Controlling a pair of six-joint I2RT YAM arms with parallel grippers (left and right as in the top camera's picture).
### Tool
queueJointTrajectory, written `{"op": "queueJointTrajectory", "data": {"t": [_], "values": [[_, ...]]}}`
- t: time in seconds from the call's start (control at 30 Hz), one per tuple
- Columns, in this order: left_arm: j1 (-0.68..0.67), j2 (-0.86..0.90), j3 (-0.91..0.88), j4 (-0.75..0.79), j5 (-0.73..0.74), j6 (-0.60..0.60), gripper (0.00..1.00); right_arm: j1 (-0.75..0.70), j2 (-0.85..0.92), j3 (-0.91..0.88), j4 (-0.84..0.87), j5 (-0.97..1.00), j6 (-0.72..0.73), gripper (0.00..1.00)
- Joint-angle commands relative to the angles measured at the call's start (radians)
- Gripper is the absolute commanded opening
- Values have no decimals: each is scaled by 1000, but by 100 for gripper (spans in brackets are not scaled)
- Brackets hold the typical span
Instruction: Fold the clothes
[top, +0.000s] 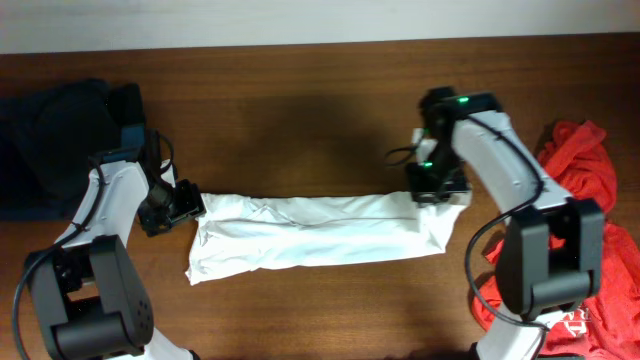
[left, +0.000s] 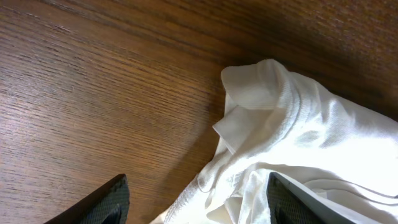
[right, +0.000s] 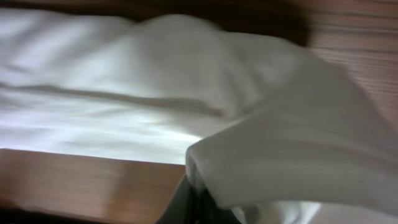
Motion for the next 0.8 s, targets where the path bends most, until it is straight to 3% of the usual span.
{"op": "queueJointTrajectory", "data": {"t": [0.0, 0.17, 0.33, 0.37, 0.43, 0.47, 0.53, 0.6, 0.73, 0.77], "values": [[0, -19, 16, -1, 11, -13, 71, 132, -15, 10, 22, -9, 126, 4], [0, -19, 16, -2, 11, -13, 71, 334, 1, 10, 142, -55, 186, 4], [0, -19, 16, -2, 11, -13, 72, 415, 15, 10, 206, -73, 202, 13], [0, -19, 16, -2, 11, -13, 72, 424, 15, 10, 212, -74, 202, 24], [0, -19, 16, -2, 11, -13, 75, 450, 15, 10, 240, -182, 129, 64], [0, -19, 16, -2, 11, -13, 75, 460, 15, 10, 250, -226, 67, 70], [0, -19, 16, -2, 11, -13, 76, 468, 15, 10, 246, -210, 51, 67], [0, -19, 16, -2, 18, 2, 79, 444, 6, 21, 199, -92, 111, 52], [0, -19, 16, -1, 18, 2, 79, 388, -43, 48, 165, 107, 176, 53], [0, -19, 16, -2, 18, 2, 79, 388, -42, 48, 156, 138, 177, 46]]}}
